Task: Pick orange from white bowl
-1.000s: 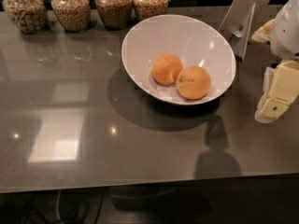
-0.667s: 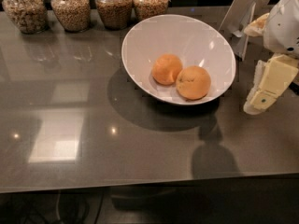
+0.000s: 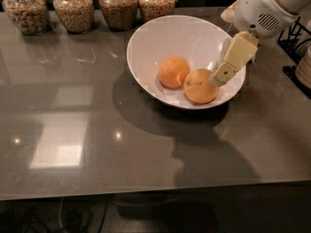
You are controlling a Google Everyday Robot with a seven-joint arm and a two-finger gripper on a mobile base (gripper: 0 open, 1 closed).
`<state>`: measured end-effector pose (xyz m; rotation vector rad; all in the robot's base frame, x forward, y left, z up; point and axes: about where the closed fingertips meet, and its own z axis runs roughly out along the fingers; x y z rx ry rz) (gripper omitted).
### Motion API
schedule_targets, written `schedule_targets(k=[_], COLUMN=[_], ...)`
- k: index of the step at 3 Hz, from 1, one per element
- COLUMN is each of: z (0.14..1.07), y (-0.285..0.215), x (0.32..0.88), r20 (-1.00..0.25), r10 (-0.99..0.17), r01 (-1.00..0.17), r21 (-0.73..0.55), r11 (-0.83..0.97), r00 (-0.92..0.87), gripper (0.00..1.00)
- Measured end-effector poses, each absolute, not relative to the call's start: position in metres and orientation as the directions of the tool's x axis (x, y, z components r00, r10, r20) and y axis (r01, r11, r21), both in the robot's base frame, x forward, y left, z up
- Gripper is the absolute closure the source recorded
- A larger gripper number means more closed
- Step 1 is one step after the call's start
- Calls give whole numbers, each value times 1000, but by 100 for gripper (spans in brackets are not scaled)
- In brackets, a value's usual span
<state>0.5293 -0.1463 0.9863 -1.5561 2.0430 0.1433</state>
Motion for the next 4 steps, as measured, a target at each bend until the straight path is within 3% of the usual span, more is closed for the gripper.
schedule_targets(k=[2,4], z=[951,909], y=[-131,-125], x=[562,570], r20=[-473,-434], r10=[-805,-789], r01=[-863,-837], r21=[-160,-127], r11=[479,532], r00=[-359,-435], gripper=[0,4])
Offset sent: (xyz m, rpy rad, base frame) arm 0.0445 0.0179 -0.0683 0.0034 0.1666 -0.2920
